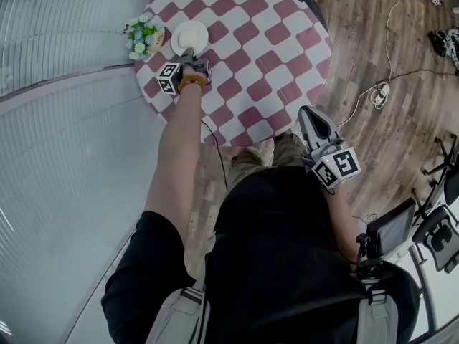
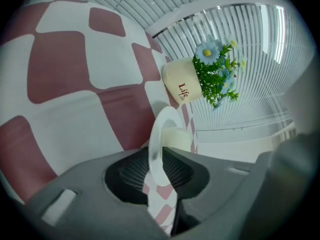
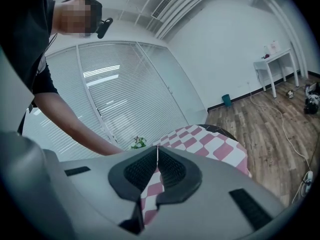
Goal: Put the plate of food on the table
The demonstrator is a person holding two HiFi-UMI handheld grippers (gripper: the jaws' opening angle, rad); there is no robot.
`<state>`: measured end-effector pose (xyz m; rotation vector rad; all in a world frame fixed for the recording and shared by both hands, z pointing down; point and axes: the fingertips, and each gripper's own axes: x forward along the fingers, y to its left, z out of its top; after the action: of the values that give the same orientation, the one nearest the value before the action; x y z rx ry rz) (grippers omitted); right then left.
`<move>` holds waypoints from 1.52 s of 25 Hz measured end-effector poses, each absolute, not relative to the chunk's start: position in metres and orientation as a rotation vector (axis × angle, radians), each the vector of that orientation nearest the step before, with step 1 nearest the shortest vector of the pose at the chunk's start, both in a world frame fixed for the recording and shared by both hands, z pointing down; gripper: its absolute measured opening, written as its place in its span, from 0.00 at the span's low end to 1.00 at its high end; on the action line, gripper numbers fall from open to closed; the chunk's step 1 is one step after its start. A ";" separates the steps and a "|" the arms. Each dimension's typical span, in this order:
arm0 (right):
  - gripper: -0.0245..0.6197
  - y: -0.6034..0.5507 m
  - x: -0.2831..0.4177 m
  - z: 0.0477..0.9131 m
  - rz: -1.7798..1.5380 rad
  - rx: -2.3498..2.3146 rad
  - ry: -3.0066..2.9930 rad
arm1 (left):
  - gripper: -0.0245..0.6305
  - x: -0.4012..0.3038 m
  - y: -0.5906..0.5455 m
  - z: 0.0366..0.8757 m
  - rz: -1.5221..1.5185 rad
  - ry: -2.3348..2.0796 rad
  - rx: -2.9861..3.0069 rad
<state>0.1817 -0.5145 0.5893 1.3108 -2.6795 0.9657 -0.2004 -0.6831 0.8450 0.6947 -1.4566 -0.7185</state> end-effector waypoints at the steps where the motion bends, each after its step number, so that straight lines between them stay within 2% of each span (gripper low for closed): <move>1: 0.06 -0.514 0.183 0.591 0.975 1.315 -2.676 | 0.15 -0.200 -0.681 0.846 -0.708 -1.459 0.690; 5: 0.06 -0.516 0.179 0.588 0.973 1.300 -2.698 | 0.23 -0.197 -0.678 0.844 -0.674 -1.445 0.692; 9: 0.06 -0.515 0.174 0.590 0.976 1.270 -2.715 | 0.26 -0.198 -0.672 0.841 -0.638 -1.461 0.672; 25: 0.06 -0.526 0.174 0.584 0.955 1.239 -2.761 | 0.26 -0.207 -0.634 0.829 -0.600 -1.543 0.564; 38: 0.06 -0.537 0.148 0.574 0.977 1.131 -2.815 | 0.26 -0.188 -0.541 0.838 -0.622 -1.543 0.502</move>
<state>0.1482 -0.5372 0.5744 1.1313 -2.8149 0.9767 -0.1878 -0.5410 0.8377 0.5016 -1.5435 -0.6221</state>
